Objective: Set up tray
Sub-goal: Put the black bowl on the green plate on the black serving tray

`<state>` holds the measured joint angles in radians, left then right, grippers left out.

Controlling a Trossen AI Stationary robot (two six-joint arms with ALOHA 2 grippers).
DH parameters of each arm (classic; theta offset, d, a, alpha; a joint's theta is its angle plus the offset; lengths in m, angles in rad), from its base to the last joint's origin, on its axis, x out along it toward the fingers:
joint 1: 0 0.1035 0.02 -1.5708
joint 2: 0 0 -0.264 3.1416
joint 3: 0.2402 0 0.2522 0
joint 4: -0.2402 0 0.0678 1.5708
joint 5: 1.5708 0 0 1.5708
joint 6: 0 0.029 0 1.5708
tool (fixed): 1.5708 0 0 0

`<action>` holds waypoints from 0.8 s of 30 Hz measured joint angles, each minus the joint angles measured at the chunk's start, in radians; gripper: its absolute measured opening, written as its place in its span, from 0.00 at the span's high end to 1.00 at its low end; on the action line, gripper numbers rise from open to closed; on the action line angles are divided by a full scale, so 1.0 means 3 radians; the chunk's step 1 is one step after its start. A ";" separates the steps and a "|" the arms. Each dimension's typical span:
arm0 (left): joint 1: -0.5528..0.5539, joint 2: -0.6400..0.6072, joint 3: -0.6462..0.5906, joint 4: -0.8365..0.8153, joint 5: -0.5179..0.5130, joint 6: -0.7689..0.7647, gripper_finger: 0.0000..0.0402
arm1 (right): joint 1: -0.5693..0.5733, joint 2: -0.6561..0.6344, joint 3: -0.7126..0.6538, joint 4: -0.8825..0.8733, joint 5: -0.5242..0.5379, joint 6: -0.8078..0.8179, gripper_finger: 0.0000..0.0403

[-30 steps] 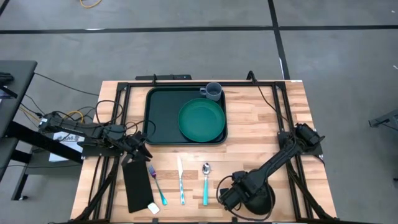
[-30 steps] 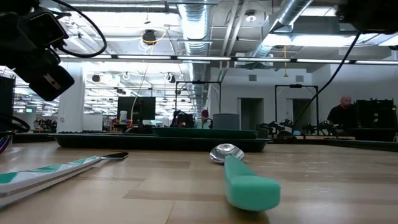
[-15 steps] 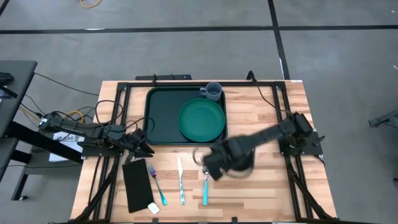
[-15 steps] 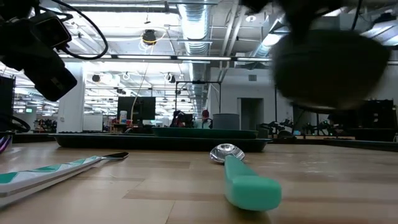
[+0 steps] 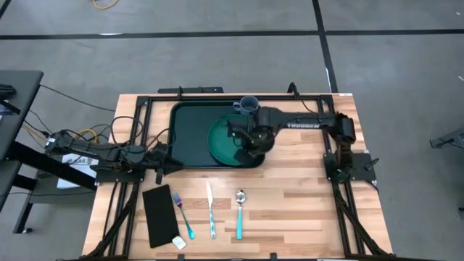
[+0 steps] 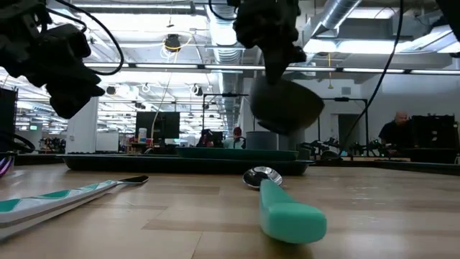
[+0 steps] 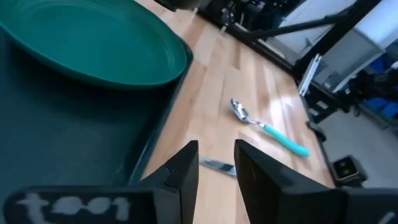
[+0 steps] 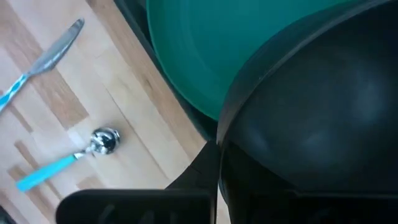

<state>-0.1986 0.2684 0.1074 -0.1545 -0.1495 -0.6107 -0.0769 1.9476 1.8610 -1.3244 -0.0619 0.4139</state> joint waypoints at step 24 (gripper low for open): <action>0.0409 0.0000 0.0001 -0.0381 -0.0752 -0.0364 0.77 | -0.0217 0.0067 0.0005 0.0087 -0.0258 -0.2001 1.00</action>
<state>-0.0758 0.2684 0.1078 -0.2687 -0.3752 -0.7200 -0.1421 1.9678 1.8625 -1.2983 -0.1392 -0.1864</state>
